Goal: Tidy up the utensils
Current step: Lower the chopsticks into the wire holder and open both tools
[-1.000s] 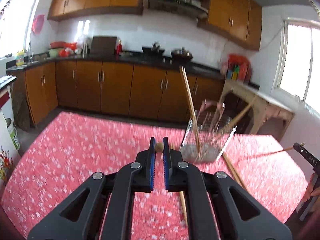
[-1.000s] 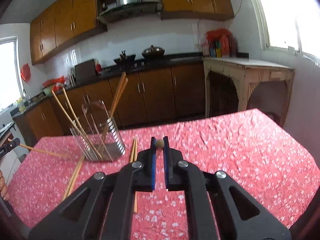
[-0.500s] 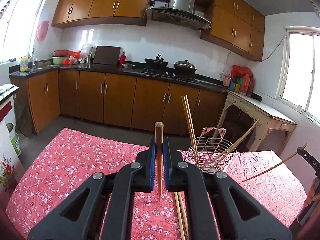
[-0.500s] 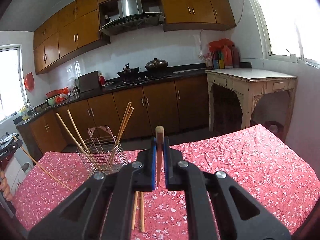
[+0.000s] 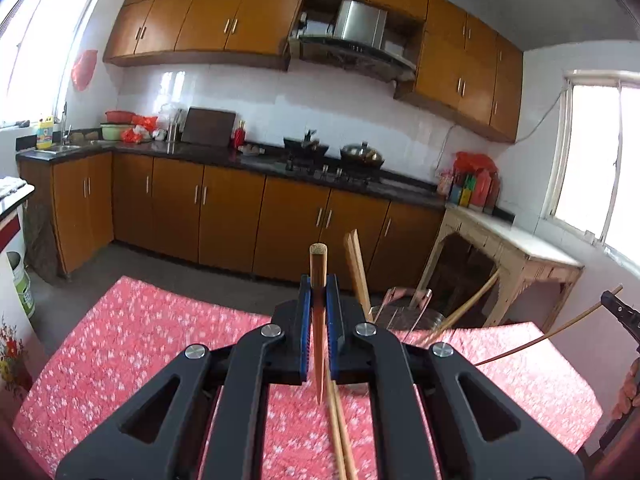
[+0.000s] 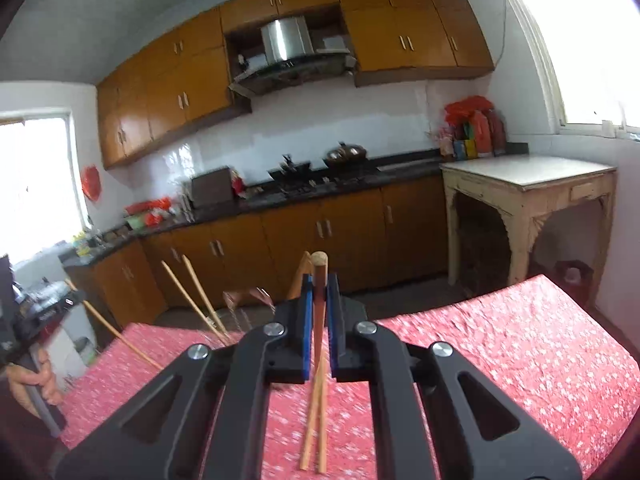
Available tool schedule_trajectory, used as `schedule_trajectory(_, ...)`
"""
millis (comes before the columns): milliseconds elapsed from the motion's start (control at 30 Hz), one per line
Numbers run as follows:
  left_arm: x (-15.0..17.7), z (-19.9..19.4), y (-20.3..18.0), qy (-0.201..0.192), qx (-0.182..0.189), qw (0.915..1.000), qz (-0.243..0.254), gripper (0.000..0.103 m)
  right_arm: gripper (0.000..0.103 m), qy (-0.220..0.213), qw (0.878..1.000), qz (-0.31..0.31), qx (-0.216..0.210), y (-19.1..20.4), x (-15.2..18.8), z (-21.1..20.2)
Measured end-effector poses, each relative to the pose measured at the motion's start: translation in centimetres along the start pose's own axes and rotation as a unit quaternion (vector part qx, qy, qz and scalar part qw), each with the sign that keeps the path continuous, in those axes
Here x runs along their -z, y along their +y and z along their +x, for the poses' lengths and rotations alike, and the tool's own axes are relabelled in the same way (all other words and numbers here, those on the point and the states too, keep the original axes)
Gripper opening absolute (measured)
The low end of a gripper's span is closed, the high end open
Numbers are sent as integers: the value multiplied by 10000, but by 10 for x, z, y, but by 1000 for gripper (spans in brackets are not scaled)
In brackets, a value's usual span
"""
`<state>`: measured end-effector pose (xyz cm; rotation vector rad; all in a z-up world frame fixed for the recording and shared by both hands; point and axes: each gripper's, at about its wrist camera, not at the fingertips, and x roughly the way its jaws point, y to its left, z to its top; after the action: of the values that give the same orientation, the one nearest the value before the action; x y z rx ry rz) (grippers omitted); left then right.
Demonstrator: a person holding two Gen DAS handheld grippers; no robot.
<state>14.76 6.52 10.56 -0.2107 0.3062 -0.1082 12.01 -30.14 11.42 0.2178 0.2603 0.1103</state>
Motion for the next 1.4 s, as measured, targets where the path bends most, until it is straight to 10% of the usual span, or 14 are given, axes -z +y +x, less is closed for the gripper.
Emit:
schedule_trajectory(367,-76,6,-58,-747,152,9971,-55,7,7,361,9972,-70,-659,46,-58,65)
schedule_trajectory(1400,-9,125,-62,867,24,9962,94,7,12,1725,9818,374,-696,31,1,193)
